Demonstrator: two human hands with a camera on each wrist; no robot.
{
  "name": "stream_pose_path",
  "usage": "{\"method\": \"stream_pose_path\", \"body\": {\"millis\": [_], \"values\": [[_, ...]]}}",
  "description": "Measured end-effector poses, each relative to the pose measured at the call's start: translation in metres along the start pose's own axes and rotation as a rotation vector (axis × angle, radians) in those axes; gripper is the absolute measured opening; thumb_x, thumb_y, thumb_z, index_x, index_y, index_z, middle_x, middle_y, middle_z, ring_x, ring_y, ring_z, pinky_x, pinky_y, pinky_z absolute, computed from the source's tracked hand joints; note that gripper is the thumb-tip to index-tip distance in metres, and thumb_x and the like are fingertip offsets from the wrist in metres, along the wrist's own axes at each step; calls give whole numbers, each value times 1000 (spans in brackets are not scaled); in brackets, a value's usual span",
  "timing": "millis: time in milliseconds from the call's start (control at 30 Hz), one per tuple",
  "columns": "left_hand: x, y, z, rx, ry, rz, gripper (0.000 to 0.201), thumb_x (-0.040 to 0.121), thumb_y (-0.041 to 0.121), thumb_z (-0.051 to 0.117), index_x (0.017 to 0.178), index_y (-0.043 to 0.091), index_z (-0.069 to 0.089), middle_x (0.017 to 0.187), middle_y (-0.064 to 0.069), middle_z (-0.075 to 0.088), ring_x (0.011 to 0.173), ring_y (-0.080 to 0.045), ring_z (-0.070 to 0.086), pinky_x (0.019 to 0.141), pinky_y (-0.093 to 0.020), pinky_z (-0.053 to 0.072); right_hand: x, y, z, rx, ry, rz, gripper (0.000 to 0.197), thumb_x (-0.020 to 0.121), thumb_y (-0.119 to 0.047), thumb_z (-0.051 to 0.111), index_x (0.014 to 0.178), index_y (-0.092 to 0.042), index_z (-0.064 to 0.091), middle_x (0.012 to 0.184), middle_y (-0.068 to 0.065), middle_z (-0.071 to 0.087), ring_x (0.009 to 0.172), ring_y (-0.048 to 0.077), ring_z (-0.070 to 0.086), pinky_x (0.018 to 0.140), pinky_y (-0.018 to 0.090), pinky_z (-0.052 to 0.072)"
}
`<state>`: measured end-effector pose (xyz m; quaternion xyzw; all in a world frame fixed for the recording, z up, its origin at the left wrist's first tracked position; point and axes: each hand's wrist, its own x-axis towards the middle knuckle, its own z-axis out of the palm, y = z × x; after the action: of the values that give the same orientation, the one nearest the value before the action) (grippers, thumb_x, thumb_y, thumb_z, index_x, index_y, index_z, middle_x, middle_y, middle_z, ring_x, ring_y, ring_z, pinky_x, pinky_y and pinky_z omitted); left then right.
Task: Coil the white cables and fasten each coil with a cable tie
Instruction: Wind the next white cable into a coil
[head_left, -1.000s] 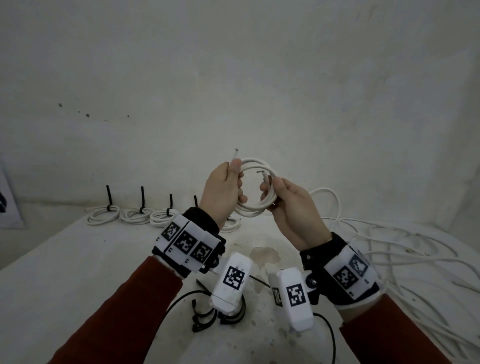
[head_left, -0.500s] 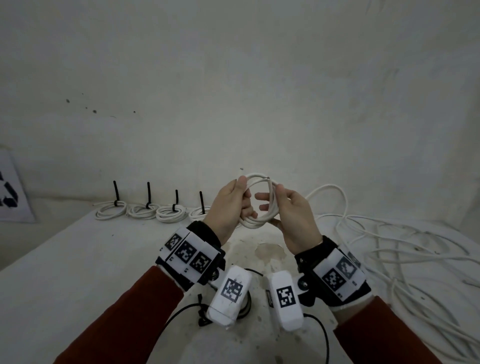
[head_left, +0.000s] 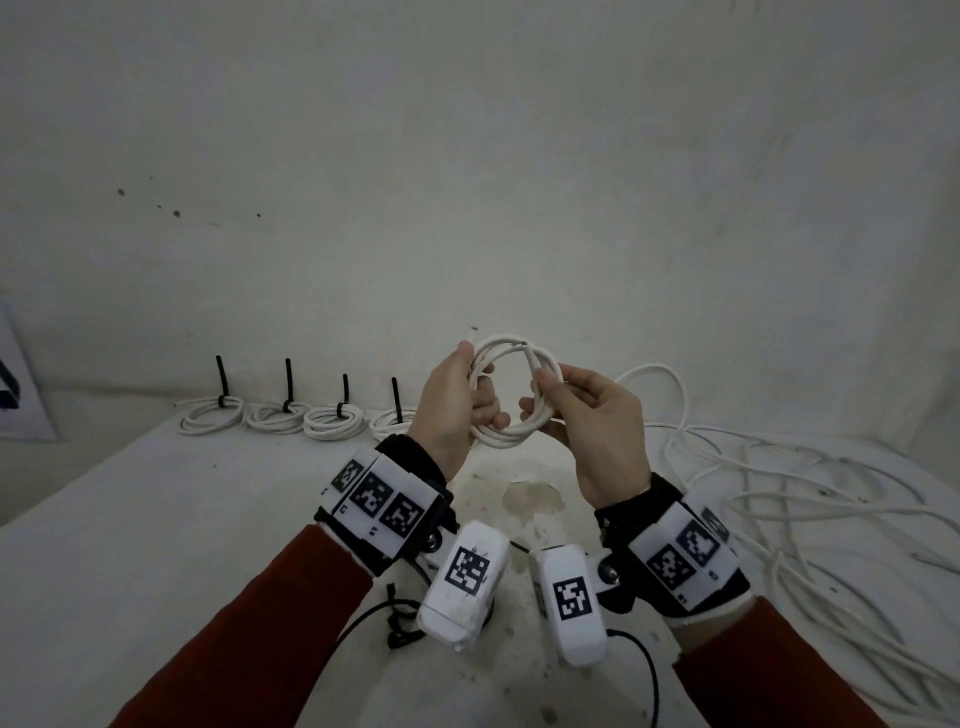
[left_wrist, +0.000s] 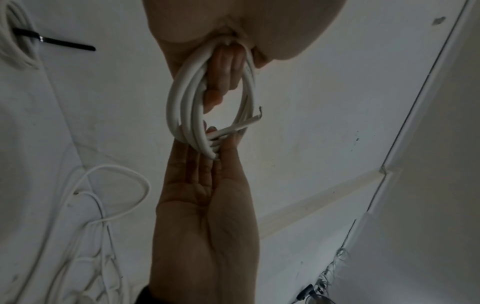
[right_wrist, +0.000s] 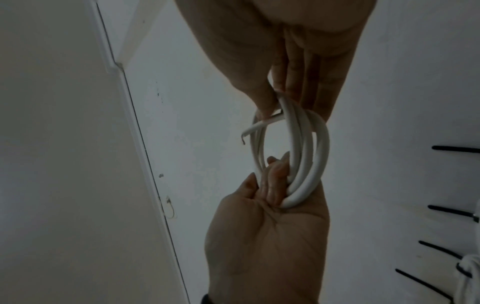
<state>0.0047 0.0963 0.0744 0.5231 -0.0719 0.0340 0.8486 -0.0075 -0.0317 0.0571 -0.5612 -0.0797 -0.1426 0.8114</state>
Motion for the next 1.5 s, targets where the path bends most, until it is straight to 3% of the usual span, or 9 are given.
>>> {"method": "stream_pose_path", "body": {"millis": [233,433,533,667,833,1000,1200,1333,1500], "values": [[0,3,-13,-30,-138,-183,39,96,27,27,63,10,39,38,2,22,33,-13,21,44,-23,38,0,6,1,-26,-51,17,27,89,-20,66,111,-4,68,75,6,65,59,18,62,59,27,54],[0,10,-25,109,-175,-259,38,93,25,27,58,13,34,38,1,22,32,-13,21,43,-23,37,-1,7,0,-120,-235,66,26,92,-18,61,115,-9,68,86,5,71,58,16,61,59,26,54],[1,10,-29,127,-130,-285,38,95,24,27,60,12,37,39,2,22,32,-12,20,41,-20,33,-3,8,0,-130,-277,110,22,92,-17,62,111,-9,69,78,6,69,58,18,63,57,27,54],[2,4,-31,-1,-14,-255,30,90,16,24,64,11,39,43,0,26,31,-11,19,40,-18,33,-4,16,5,-87,-207,148,14,91,-17,63,101,-11,71,78,7,67,56,17,61,56,27,54],[-3,-4,-39,-117,-4,-264,23,97,15,33,77,9,43,58,-3,40,39,-11,25,48,-24,37,-5,25,4,-69,-142,181,17,91,-19,64,104,-8,70,77,7,68,56,18,61,55,27,54],[-4,-10,-46,-105,20,-287,36,101,22,27,89,6,57,56,-5,49,36,-9,29,50,-22,32,-7,30,8,-84,-146,188,15,90,-18,65,101,-10,71,76,5,69,57,16,64,55,27,54],[-9,-2,-51,-224,-1,-340,32,98,17,34,74,6,53,51,0,49,31,-8,25,39,-18,30,-12,34,12,-54,-200,197,21,91,-17,64,108,-7,69,75,2,69,57,13,65,56,27,54],[-10,0,-49,-246,46,-339,29,97,16,40,75,5,56,53,0,49,31,-7,25,36,-16,29,-14,35,14,-59,-189,179,22,91,-17,64,110,-8,69,72,0,70,57,12,65,56,27,55],[-8,-3,-47,-73,138,-246,31,101,23,39,79,6,53,59,-6,47,31,-7,29,35,-16,33,-15,34,16,-53,-155,160,25,90,-16,65,112,-4,68,73,2,70,54,12,65,54,26,54]]}}
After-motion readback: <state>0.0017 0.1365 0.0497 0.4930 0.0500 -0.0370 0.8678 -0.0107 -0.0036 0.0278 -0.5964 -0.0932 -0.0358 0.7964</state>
